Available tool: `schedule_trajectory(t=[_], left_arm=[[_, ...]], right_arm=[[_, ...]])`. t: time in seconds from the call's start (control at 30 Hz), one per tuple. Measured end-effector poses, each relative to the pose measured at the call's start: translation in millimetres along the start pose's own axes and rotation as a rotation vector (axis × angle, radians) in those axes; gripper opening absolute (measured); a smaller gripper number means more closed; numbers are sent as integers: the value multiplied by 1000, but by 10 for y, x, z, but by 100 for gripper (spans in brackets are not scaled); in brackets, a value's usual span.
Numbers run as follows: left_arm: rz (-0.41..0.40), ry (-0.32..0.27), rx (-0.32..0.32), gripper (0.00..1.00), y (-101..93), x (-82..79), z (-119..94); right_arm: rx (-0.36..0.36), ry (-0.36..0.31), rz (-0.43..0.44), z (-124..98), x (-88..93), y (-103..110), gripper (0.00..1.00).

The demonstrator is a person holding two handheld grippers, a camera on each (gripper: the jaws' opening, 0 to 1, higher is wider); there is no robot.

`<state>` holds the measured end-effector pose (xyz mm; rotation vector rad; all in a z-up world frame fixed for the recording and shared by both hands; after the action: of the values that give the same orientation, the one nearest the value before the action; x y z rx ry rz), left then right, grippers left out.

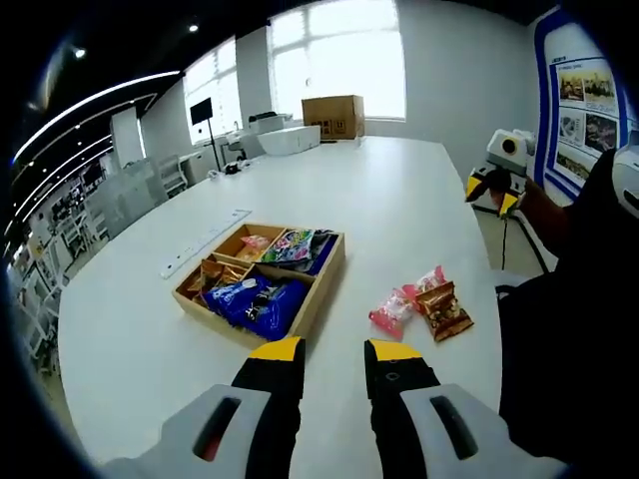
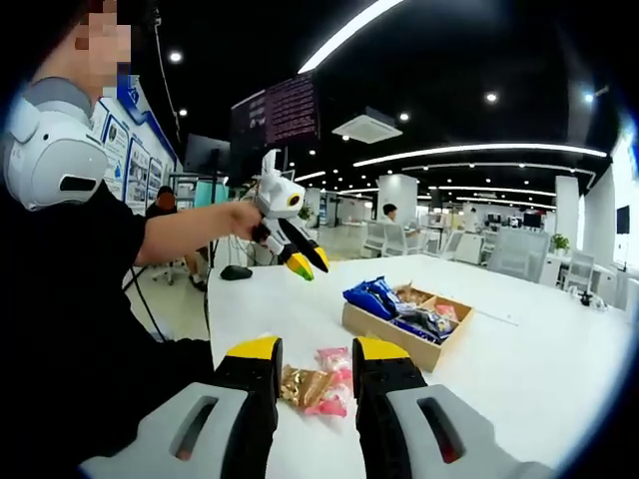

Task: Pick up the scattered marshmallows, QQ candies, Oreo cookies, and mixed nuts on the table and sort them into separate containers

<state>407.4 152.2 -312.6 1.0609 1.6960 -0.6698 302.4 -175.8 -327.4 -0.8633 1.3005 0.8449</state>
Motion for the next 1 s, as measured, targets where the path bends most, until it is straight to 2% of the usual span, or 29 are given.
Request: schedule_trajectory(t=[0.1,0.27,0.37,0.6,0.73,1.0], left_arm=[[-1,-13,-14,29,16,5,-80],[25,-12,-87,29,11,70,-216],[17,-26,-104,29,16,87,-277],[21,-74,-118,29,-128,69,-406],[6,-125,-159,30,-94,81,-505],[-16,-166,-214,30,-49,169,-692]], right_arm=[[-6,5,-7,8,3,-2,26],[-27,-21,-3,37,-27,9,28],[-26,-30,12,56,-35,-8,30],[-34,-12,18,104,26,-26,30],[-39,0,19,113,57,-29,26],[-34,21,20,138,91,-45,26]])
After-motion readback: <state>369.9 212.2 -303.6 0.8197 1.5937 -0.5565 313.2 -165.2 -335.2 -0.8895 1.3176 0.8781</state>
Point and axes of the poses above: the point that each gripper's makers call its tool centre point, and the gripper's own axes: z roughly forward along the fingers, y roughly to its left, x roughly out of its underside, the point moved 8 cm from there along -z, roughly backward along the fingers, and after that the axes turned 13 degrees about -y, right-handed, at the moved point
